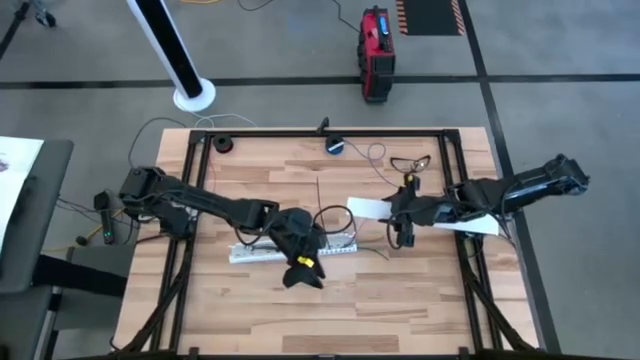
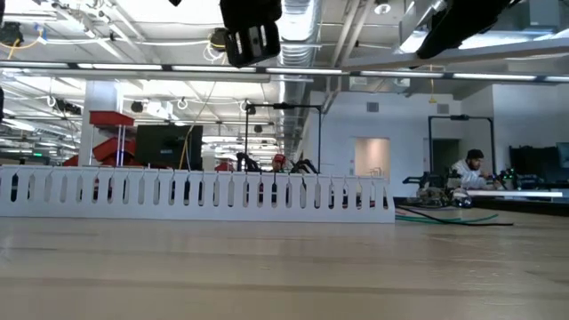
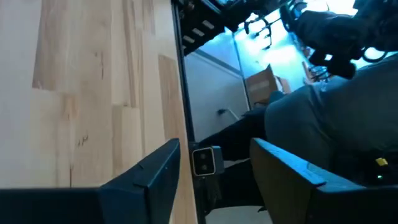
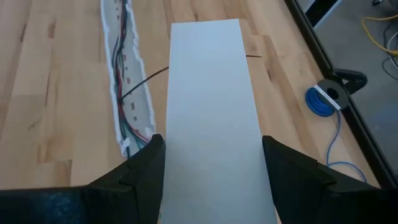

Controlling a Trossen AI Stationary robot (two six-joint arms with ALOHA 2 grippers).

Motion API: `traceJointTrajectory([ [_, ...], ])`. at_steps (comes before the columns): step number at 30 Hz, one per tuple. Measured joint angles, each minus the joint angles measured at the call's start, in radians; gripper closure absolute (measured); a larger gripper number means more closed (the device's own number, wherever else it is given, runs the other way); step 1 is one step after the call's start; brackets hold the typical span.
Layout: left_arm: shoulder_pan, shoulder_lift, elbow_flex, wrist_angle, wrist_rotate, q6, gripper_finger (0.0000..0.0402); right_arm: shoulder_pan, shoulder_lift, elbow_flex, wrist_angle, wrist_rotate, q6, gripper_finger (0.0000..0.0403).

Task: Ziptie cables
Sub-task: Close the white cable duct

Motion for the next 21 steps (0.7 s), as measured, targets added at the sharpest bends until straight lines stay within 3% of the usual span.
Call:
traceJointTrajectory([
  [4,0.011,0.001,0.0,0.056,0.006,0.033,0.0175,-0.02,-0.006,0.0,0.016,-0.009,-0.002,0.018],
  [7,0.041,0.031,0.002,0.252,0.018,0.092,0.016,-0.035,-0.016,0.0,0.03,-0.016,-0.002,0.018],
  [10,0.061,0.064,0.003,0.334,0.048,0.098,0.0145,-0.048,-0.02,0.0,0.032,-0.016,-0.003,0.018],
  [15,0.048,0.05,-0.001,-0.015,0.1,0.093,0.0138,-0.055,-0.027,0.0,0.027,-0.023,-0.011,0.018],
  [19,0.064,-0.041,0.0,-0.244,-0.019,0.242,0.0138,-0.055,-0.03,0.0,0.031,-0.023,-0.018,0.018],
  [21,0.094,-0.063,0.0,-0.28,-0.048,0.259,0.0137,-0.056,-0.034,0.0,0.031,-0.024,-0.024,0.018],
])
